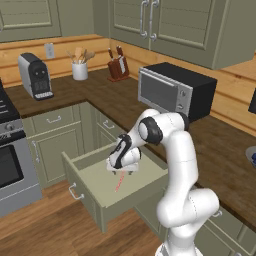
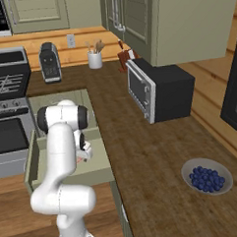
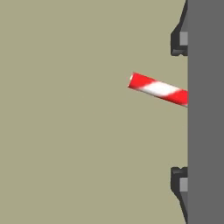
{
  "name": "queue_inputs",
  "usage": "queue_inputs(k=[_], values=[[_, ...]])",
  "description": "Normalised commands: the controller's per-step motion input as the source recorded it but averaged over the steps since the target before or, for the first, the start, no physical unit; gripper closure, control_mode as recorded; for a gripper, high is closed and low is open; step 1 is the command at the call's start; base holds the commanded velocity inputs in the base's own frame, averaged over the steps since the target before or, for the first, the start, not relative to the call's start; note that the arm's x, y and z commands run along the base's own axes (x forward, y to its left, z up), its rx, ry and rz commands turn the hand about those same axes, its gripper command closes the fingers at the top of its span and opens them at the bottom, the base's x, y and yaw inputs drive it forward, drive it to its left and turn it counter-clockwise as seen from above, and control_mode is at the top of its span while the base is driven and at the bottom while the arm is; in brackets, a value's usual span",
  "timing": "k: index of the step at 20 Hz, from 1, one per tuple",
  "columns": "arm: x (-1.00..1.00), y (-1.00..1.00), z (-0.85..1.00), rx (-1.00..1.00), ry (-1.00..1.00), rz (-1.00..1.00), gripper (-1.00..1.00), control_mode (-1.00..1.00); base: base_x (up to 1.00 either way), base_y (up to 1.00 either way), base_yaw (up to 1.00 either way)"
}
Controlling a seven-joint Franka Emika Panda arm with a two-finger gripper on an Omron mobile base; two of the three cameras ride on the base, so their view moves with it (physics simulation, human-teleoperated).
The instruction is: Take a straw from the drawer in front and place it inside the glass cup on the dining counter.
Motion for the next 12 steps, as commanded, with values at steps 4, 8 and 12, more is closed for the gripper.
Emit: queue_inputs(k=[4,8,12], values=[[0.0,0.0,-0.37,0.0,0.07,-0.03,-1.0,-1.0,0.0,0.0,0.0],[0.0,0.0,-0.37,0.0,0.05,-0.03,1.0,-1.0,0.0,0.0,0.0],[0.0,0.0,-0.32,0.0,0.0,-0.03,1.0,-1.0,0.0,0.0,0.0]])
